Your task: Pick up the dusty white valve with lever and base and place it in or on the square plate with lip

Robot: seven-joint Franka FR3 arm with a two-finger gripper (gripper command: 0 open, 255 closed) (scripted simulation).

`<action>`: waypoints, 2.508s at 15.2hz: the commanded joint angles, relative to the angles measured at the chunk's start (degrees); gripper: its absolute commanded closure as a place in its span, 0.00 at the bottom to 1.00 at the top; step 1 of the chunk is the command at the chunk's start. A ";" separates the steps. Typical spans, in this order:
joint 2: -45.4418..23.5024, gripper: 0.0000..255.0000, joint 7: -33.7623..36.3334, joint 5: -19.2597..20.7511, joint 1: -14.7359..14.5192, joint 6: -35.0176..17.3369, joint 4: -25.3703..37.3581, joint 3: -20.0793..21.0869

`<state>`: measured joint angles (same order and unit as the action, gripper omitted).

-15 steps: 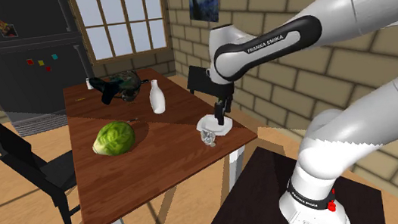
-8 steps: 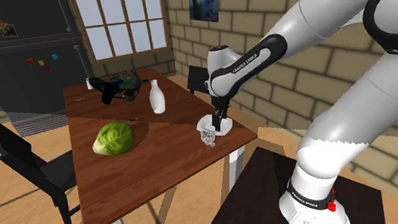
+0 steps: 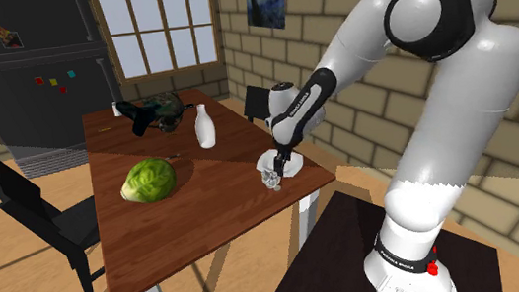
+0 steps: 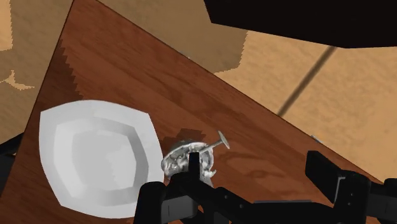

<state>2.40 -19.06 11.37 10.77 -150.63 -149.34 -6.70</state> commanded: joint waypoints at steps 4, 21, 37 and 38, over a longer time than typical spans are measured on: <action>-12.18 0.00 -0.11 2.04 1.28 -8.43 5.94 -1.32; -25.82 0.00 -0.10 2.87 2.48 -17.05 12.28 -2.21; -22.45 1.00 -0.73 2.60 2.73 -14.38 11.59 -1.89; -23.23 1.00 -0.54 2.68 2.65 -15.06 11.72 -1.97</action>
<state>-20.82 -19.60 14.05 13.41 -165.69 -137.61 -8.67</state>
